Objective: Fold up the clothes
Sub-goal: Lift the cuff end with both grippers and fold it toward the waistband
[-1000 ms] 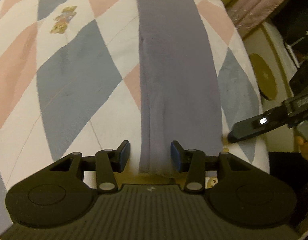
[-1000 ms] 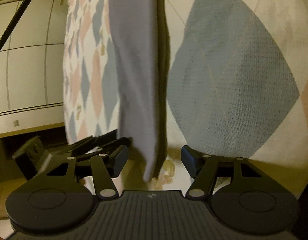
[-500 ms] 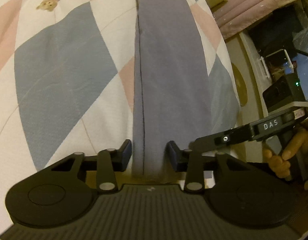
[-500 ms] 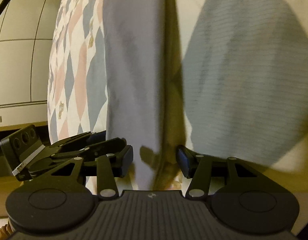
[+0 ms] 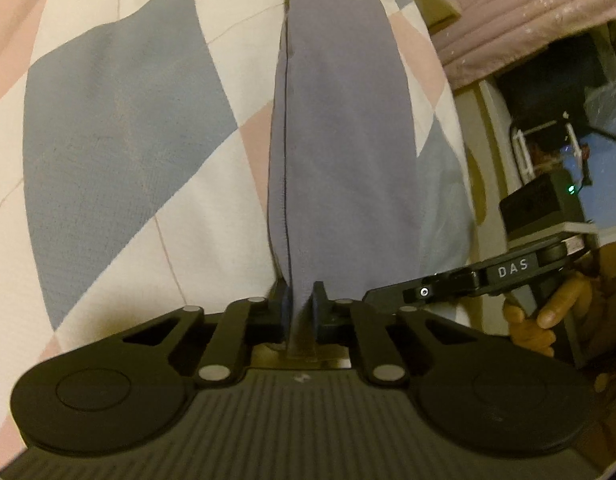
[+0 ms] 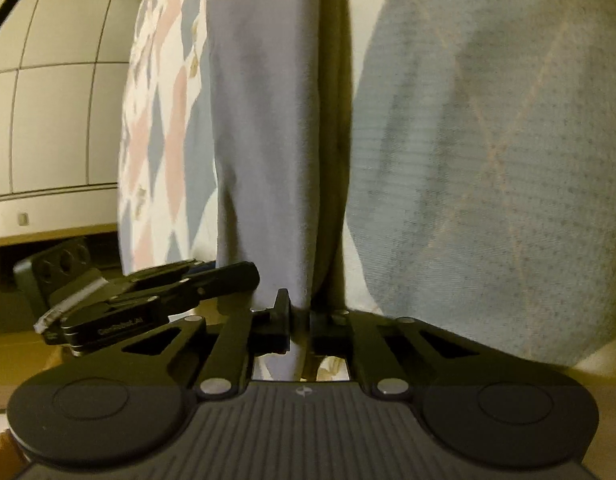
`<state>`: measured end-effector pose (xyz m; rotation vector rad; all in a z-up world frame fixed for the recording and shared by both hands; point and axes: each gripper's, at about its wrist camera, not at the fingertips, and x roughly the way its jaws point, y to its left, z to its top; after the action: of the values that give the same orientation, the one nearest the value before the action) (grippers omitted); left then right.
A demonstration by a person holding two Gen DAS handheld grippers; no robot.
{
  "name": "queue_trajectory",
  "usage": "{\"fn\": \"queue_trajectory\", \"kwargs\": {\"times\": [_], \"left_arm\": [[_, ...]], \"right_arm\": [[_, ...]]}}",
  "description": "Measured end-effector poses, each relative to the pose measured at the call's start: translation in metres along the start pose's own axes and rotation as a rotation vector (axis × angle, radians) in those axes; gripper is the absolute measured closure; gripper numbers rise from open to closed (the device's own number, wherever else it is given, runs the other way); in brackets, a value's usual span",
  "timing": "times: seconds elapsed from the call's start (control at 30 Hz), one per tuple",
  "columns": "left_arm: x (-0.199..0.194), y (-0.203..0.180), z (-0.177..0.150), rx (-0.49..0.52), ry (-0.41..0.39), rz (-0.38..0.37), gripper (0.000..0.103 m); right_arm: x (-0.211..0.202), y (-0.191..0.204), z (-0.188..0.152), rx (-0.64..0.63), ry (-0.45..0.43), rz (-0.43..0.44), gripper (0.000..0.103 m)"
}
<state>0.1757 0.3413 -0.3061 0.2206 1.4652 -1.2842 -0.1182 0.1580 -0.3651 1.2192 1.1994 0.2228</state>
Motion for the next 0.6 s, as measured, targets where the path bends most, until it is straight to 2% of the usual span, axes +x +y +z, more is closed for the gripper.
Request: {"fn": "queue_trajectory", "kwargs": {"times": [0.03, 0.17, 0.33, 0.47, 0.6], "left_arm": [[-0.003, 0.000, 0.000, -0.013, -0.006, -0.001, 0.097], [-0.017, -0.008, 0.005, -0.066, -0.055, -0.025, 0.098], [-0.047, -0.033, 0.030, -0.113, -0.186, -0.066, 0.098], [-0.055, -0.067, 0.079, -0.112, -0.275, -0.071, 0.098], [-0.039, -0.090, 0.141, -0.130, -0.320, -0.059, 0.098]], "right_arm": [[-0.001, 0.002, 0.001, -0.003, 0.004, 0.014, 0.095], [-0.008, 0.014, 0.011, -0.003, 0.016, 0.094, 0.095], [-0.040, 0.024, 0.038, 0.069, -0.017, 0.201, 0.095], [-0.073, 0.034, 0.075, 0.121, -0.069, 0.293, 0.095], [-0.097, 0.031, 0.125, 0.178, -0.129, 0.323, 0.095]]}}
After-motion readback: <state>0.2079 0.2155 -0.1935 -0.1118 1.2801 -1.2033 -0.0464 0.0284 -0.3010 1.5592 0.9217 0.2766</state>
